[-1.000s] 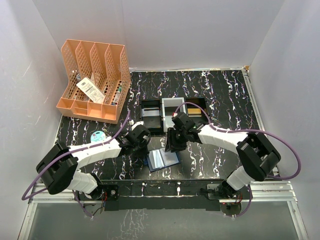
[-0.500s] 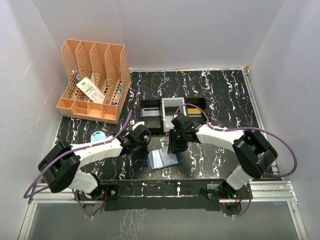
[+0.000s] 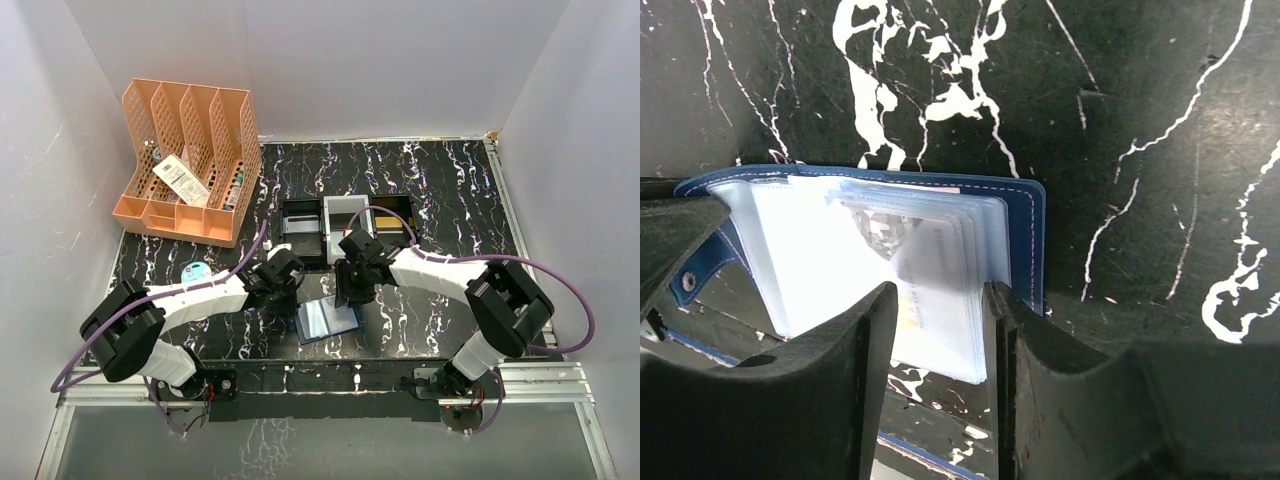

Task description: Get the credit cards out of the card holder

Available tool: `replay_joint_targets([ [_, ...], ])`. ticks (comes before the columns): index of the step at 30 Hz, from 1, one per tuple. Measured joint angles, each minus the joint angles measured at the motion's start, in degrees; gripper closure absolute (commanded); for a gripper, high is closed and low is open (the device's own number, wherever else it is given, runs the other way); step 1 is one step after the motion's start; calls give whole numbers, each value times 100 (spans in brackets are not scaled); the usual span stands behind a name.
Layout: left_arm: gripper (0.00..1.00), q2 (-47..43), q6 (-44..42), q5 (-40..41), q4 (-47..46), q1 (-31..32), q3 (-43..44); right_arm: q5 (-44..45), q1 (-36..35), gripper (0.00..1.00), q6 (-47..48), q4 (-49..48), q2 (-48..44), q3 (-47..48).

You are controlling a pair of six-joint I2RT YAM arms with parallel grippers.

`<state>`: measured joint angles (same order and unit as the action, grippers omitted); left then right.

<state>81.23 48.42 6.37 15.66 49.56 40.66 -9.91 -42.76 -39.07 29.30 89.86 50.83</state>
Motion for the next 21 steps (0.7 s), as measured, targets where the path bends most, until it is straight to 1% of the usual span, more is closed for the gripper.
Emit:
replay_joint_targets([
  [8, 90, 0, 0, -39, -28, 0, 11, 120, -33, 61, 0, 101, -4, 42],
  [12, 90, 9, -2, -42, -28, 0, 17, 120, -42, 65, 0, 101, -4, 42],
  [14, 90, 11, -2, -44, -28, 0, 17, 122, -59, 66, 0, 101, -4, 42],
  [21, 91, 17, -9, -74, -26, 0, 46, 385, -114, 61, -22, 315, -24, 138],
])
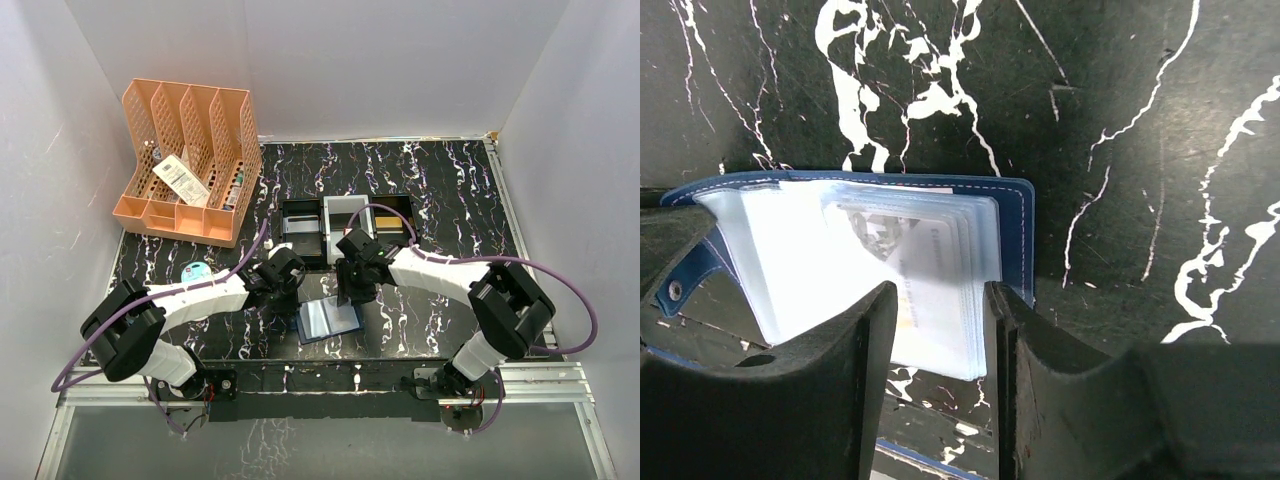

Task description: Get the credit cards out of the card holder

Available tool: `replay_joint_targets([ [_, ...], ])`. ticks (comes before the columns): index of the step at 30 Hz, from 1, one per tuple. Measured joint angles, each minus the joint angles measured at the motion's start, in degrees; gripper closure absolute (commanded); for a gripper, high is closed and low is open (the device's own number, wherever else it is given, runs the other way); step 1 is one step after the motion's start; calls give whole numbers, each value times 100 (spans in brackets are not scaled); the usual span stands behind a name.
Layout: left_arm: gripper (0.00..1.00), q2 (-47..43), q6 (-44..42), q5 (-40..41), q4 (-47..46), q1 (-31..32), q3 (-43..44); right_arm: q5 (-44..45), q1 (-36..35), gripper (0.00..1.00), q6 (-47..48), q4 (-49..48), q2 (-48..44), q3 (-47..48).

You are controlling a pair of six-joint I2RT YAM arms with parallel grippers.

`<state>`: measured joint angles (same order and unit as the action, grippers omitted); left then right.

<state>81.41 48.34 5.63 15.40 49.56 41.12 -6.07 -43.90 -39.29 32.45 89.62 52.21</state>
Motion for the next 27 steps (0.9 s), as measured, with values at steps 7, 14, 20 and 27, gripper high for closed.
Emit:
replay_joint_targets([
  [7, 91, 42, -20, -17, 0, 0, 39, 225, -13, 61, -4, 120, -203, 160],
  [14, 92, 68, -35, -28, 0, 0, 46, 15, -44, 64, -7, -7, -96, 144],
  [20, 92, 68, -42, -31, 2, 0, 46, -98, -98, 63, -24, -125, 111, 50],
  [27, 92, 70, -55, -35, 2, 0, 46, -90, -111, 60, -11, -120, 105, 63],
])
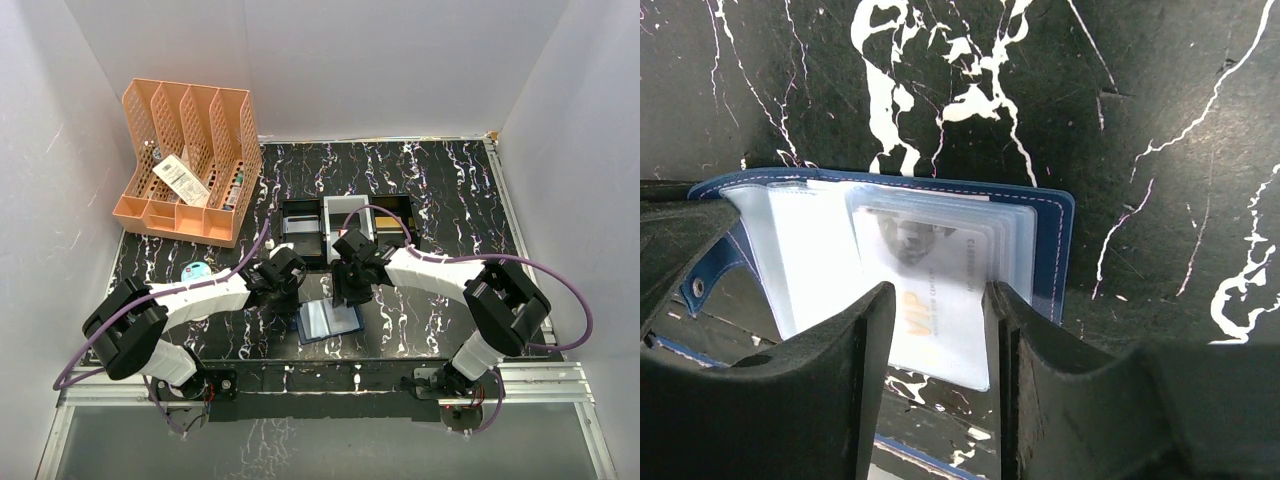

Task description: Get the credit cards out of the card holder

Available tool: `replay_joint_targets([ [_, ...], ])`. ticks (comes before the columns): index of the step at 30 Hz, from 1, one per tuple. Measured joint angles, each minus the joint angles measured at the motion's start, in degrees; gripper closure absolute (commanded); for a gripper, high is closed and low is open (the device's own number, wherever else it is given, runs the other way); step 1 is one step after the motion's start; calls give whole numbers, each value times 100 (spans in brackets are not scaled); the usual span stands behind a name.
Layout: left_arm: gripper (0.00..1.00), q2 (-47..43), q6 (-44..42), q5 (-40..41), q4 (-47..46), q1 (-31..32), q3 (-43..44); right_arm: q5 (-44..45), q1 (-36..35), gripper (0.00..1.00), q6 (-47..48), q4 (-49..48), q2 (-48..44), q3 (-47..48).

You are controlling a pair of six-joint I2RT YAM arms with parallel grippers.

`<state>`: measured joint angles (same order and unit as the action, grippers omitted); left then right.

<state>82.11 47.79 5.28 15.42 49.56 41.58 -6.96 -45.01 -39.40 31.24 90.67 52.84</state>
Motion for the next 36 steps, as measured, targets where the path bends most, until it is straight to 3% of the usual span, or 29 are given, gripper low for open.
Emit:
replay_joint_targets([
  [11, 92, 20, -24, -15, -2, 0, 4, 234, -11, 60, 79, 328, 0, 79],
  [19, 93, 20, -28, -17, -2, 0, 7, 114, -24, 74, 85, 269, 11, 74],
  [27, 93, 35, -70, -17, 4, 0, 7, 48, -26, 72, 125, 234, 90, 74],
  [33, 93, 94, -81, -17, 2, 0, 13, -9, -26, 83, 142, 214, 87, 74],
  [36, 93, 98, -92, -20, 4, 0, 22, -11, -26, 84, 122, 212, 63, 74],
])
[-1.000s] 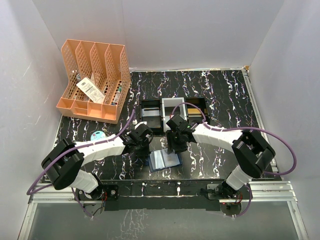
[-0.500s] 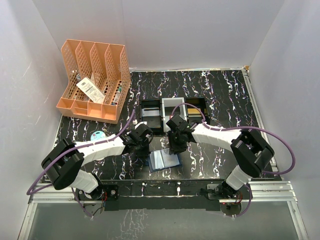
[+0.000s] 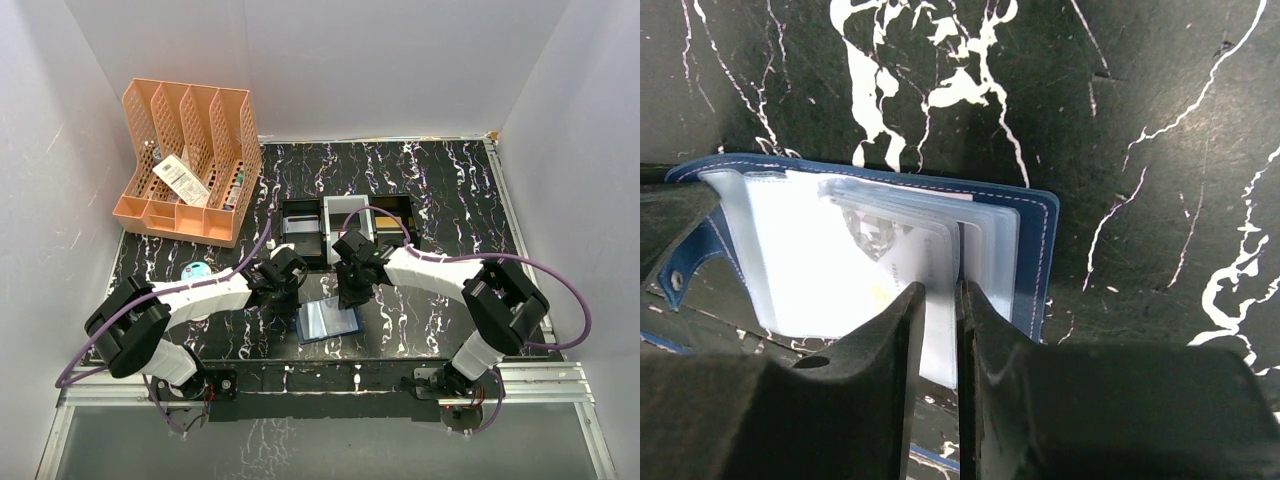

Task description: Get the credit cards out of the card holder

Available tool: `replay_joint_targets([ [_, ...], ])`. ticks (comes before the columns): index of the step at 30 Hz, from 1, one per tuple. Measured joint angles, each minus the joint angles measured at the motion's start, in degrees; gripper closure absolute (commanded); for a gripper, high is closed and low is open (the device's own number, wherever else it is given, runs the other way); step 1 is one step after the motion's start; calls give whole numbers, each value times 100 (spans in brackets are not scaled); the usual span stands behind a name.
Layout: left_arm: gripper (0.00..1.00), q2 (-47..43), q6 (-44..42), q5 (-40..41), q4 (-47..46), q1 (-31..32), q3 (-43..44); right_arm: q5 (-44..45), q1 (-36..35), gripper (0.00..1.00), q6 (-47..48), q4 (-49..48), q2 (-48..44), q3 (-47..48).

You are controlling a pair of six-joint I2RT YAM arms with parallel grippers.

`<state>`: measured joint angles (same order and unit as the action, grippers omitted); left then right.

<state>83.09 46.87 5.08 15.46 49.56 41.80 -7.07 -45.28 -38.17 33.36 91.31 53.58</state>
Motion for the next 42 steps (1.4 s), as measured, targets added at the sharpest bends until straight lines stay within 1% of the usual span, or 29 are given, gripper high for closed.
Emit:
replay_joint_targets([
  [3, 93, 2, 0, 0, -2, 0, 0, -9, -11, 84, -50, 9, -68, 0],
  [7, 93, 7, 0, -2, -2, 0, 4, 7, -37, 87, -90, 55, -236, 0],
  [15, 93, 17, 2, -46, -11, 0, 22, -116, -48, 88, -92, 105, -490, 7],
  [18, 93, 44, 2, -59, -17, 0, 24, -286, -48, 83, -96, 81, -496, 7],
  [24, 93, 79, 2, -103, -33, 0, 59, -822, -48, 81, -197, -212, -496, 7],
  [27, 93, 79, 2, -105, -31, 0, 59, -1008, -50, 74, -278, -391, -496, -2],
  [30, 93, 79, 2, -105, -33, 0, 59, -1126, -52, 72, -352, -522, -496, -2],
  [34, 93, 79, 2, -105, -33, 0, 59, -1244, -52, 74, -442, -682, -496, -31],
  [39, 94, 81, 2, -105, -33, 0, 59, -1408, -55, 83, -542, -898, -496, -205],
  [42, 94, 81, 2, -107, -33, 0, 59, -1414, -55, 85, -549, -938, -492, -278],
])
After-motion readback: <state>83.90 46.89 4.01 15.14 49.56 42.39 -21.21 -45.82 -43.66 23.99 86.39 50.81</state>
